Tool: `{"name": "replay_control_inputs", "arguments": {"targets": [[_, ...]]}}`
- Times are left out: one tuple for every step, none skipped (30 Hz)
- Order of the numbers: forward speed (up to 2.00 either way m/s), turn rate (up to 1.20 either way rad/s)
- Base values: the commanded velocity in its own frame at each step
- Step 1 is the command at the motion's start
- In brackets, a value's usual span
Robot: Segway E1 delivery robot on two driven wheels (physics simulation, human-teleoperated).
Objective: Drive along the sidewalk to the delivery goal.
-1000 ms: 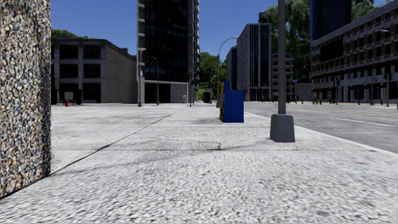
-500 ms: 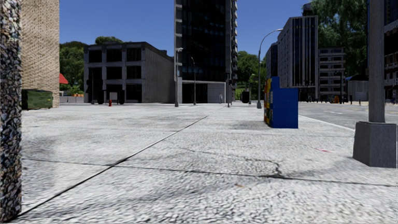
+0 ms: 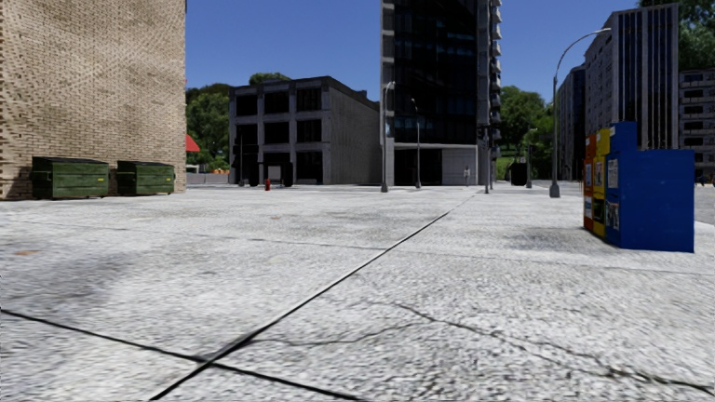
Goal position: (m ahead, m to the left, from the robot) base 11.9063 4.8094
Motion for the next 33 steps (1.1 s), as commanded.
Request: {"name": "replay_control_inputs", "arguments": {"targets": [[2.00, 0.46], [2.00, 0.45], [2.00, 0.45], [2.00, 0.44], [2.00, 0.43], [2.00, 0.42], [2.00, 0.41], [2.00, 0.41], [2.00, 0.40], [2.00, 0.40], [2.00, 0.40], [2.00, 0.39], [2.00, 0.39], [2.00, 0.38], [2.00, 0.06], [2.00, 0.00], [2.00, 0.00], [2.00, 0.00], [2.00, 0.00], [2.00, 0.00], [2.00, 0.00], [2.00, 0.00], [2.00, 0.00], [2.00, 0.00], [2.00, 0.00], [2.00, 0.00], [2.00, 0.00], [2.00, 0.00], [2.00, 0.00], [2.00, 0.00], [2.00, 0.00], [2.00, 0.00], [2.00, 0.00]]}}
